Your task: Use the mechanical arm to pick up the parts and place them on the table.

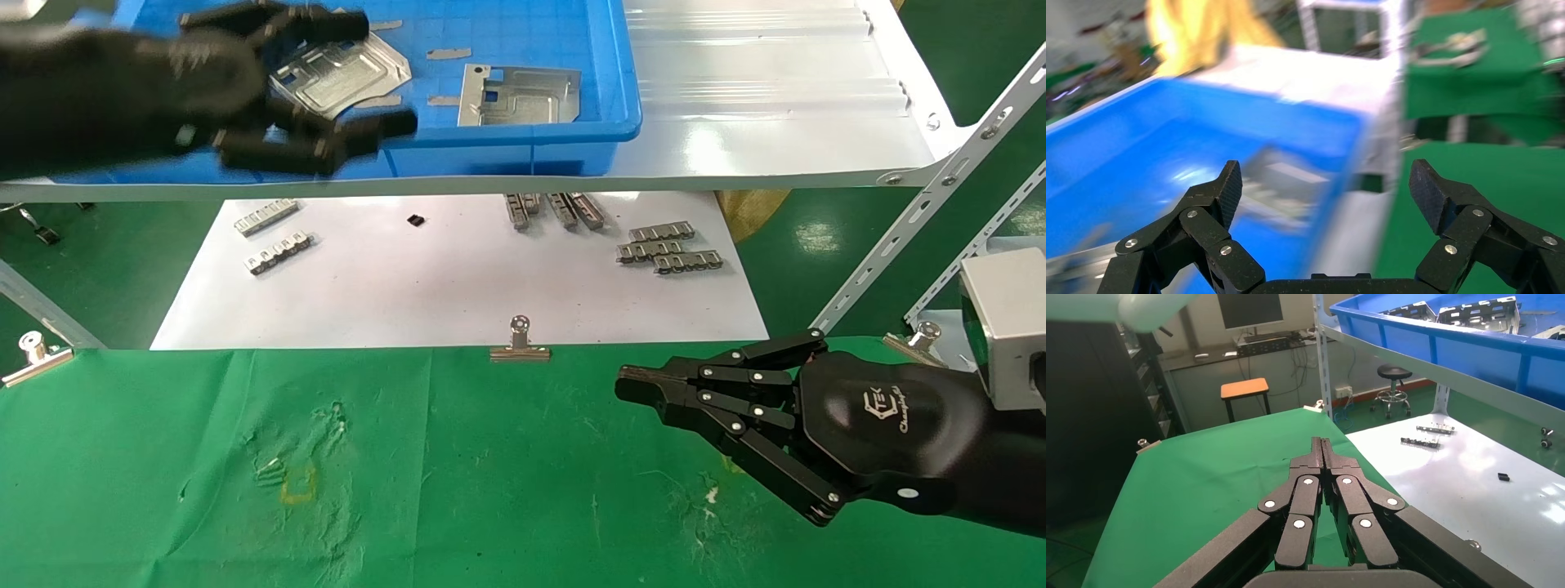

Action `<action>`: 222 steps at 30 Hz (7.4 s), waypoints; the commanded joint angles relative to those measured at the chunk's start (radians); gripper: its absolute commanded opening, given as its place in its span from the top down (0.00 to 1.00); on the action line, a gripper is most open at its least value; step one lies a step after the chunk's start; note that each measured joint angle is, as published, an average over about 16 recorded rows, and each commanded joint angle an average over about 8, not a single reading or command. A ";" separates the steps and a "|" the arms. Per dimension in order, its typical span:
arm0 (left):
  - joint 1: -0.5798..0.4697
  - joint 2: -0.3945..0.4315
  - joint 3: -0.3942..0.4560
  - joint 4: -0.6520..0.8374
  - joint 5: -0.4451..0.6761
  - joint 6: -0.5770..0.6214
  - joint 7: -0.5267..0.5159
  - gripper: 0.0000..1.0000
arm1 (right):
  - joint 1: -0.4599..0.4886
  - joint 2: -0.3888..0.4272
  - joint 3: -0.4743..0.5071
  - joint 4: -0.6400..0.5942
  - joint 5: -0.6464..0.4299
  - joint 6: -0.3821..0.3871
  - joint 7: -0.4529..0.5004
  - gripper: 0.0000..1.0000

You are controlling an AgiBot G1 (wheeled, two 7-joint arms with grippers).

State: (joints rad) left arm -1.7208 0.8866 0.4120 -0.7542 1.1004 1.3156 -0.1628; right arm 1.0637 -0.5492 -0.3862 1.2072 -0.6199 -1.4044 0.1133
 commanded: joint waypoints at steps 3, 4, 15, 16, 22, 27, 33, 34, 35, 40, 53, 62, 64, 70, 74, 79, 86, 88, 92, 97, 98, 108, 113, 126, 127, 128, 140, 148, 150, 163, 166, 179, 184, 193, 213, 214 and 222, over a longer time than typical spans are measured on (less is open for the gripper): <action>-0.163 0.107 0.055 0.239 0.133 -0.107 0.033 0.08 | 0.000 0.000 0.000 0.000 0.000 0.000 0.000 0.91; -0.190 0.130 0.065 0.291 0.159 -0.149 0.044 0.20 | 0.000 0.000 0.000 0.000 0.000 0.000 0.000 0.79; -0.332 0.278 0.153 0.604 0.331 -0.381 0.106 1.00 | 0.000 0.000 0.000 0.000 0.000 0.000 0.000 0.00; -0.339 0.281 0.158 0.616 0.338 -0.375 0.108 1.00 | 0.000 0.000 0.000 0.000 0.000 0.000 0.000 0.00; -0.369 0.285 0.177 0.663 0.363 -0.321 0.117 1.00 | 0.000 0.000 0.000 0.000 0.000 0.000 0.000 0.00; -0.384 0.279 0.187 0.686 0.376 -0.264 0.131 1.00 | 0.000 0.000 0.000 0.000 0.000 0.000 0.000 0.00; -0.387 0.271 0.184 0.712 0.372 -0.272 0.154 1.00 | 0.000 0.000 0.000 0.000 0.000 0.000 0.000 0.00; -0.388 0.271 0.184 0.716 0.372 -0.284 0.157 1.00 | 0.000 0.000 0.000 0.000 0.000 0.000 0.000 0.00; -0.389 0.270 0.183 0.720 0.371 -0.296 0.159 1.00 | 0.000 0.000 0.000 0.000 0.000 0.000 0.000 0.00; -0.395 0.266 0.182 0.734 0.370 -0.349 0.167 1.00 | 0.000 0.000 0.000 0.000 0.000 0.000 0.000 0.00; -0.393 0.272 0.167 0.738 0.351 -0.458 0.193 1.00 | 0.000 0.000 0.000 0.000 0.000 0.000 0.000 0.00; -0.387 0.249 0.134 0.713 0.301 -0.372 0.235 1.00 | 0.000 0.000 0.000 0.000 0.000 0.000 0.000 0.00; -0.391 0.239 0.127 0.707 0.290 -0.330 0.243 1.00 | 0.000 0.000 0.000 0.000 0.000 0.000 0.000 0.00; -0.411 0.202 0.109 0.690 0.258 -0.131 0.263 1.00 | 0.000 0.000 0.000 0.000 0.000 0.000 0.000 0.00; -0.425 0.183 0.101 0.683 0.244 -0.008 0.278 1.00 | 0.000 0.000 0.000 0.000 0.000 0.000 0.000 0.00; -0.443 0.172 0.098 0.683 0.236 0.084 0.292 1.00 | 0.000 0.000 0.000 0.000 0.000 0.000 0.000 0.00; -0.458 0.157 0.098 0.680 0.232 0.200 0.303 1.00 | 0.000 0.000 0.000 0.000 0.000 0.000 0.000 0.00; -0.458 0.152 0.098 0.678 0.230 0.230 0.308 1.00 | 0.000 0.000 0.000 0.000 0.000 0.000 0.000 0.00; -0.453 0.143 0.102 0.655 0.223 0.272 0.315 1.00 | 0.000 0.000 0.000 0.000 0.000 0.000 0.000 0.00; -0.429 0.122 0.125 0.569 0.197 0.292 0.308 1.00 | 0.000 0.000 0.000 0.000 0.000 0.000 0.000 0.00; -0.420 0.113 0.133 0.540 0.186 0.293 0.303 1.00 | 0.000 0.000 0.000 0.000 0.000 0.000 0.000 0.00; -0.263 -0.083 0.304 0.018 -0.103 0.293 0.167 1.00 | 0.000 0.000 0.000 0.000 0.000 0.000 0.000 0.00; -0.210 -0.195 0.418 -0.170 -0.220 0.284 0.143 1.00 | 0.000 0.000 0.000 0.000 0.000 0.000 0.000 0.00; 0.009 -0.329 0.571 -0.309 0.039 -0.015 0.458 1.00 | 0.000 0.000 0.000 0.000 0.000 0.000 0.000 0.00; 0.041 -0.337 0.574 -0.330 0.045 -0.054 0.466 1.00 | 0.000 0.000 0.000 0.000 0.000 0.000 0.000 0.00; 0.071 -0.345 0.578 -0.352 0.049 -0.090 0.472 1.00 | 0.000 0.000 0.000 0.000 0.000 0.000 0.000 0.00; 0.341 -0.369 0.590 -0.447 0.043 -0.425 0.586 0.79 | 0.000 0.000 0.000 0.000 0.000 0.000 0.000 0.00; 0.386 -0.363 0.579 -0.424 0.008 -0.441 0.672 0.00 | 0.000 0.000 0.000 0.000 0.000 0.000 0.000 0.00; 0.389 -0.360 0.575 -0.413 0.001 -0.437 0.691 0.00 | 0.000 0.000 0.000 0.000 0.000 0.000 0.000 0.00; 0.393 -0.368 0.543 -0.359 -0.085 -0.343 0.785 0.00 | 0.000 0.000 0.000 0.000 0.000 0.000 0.000 0.00; 0.391 -0.372 0.538 -0.338 -0.129 -0.293 0.759 0.00 | 0.000 0.000 0.000 0.000 0.000 0.000 0.000 0.00; 0.479 -0.331 0.518 -0.116 -0.404 -0.087 0.619 0.00 | 0.000 0.000 0.000 0.000 0.000 0.001 0.000 0.00; 0.478 -0.330 0.513 -0.120 -0.406 -0.085 0.620 0.00 | 0.000 0.000 0.000 0.000 0.000 0.000 0.000 0.00; 0.494 -0.325 0.447 -0.165 -0.400 -0.060 0.555 0.00 | 0.000 0.000 0.000 0.000 0.000 0.000 0.000 0.00; 0.551 -0.307 0.229 -0.302 -0.389 0.030 0.337 0.00 | 0.000 0.000 0.000 0.000 0.000 0.000 0.000 0.00; 0.554 -0.306 0.219 -0.309 -0.388 0.034 0.326 0.00 | 0.000 0.000 0.000 0.000 0.000 0.000 0.000 0.00; 0.577 -0.298 0.133 -0.363 -0.384 0.070 0.240 0.00 | 0.000 0.000 0.000 0.000 0.000 0.000 0.000 0.00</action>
State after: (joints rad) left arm -1.1439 0.5885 0.5442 -1.1175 0.7169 1.3858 0.0772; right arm 1.0635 -0.5490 -0.3862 1.2069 -0.6197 -1.4043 0.1133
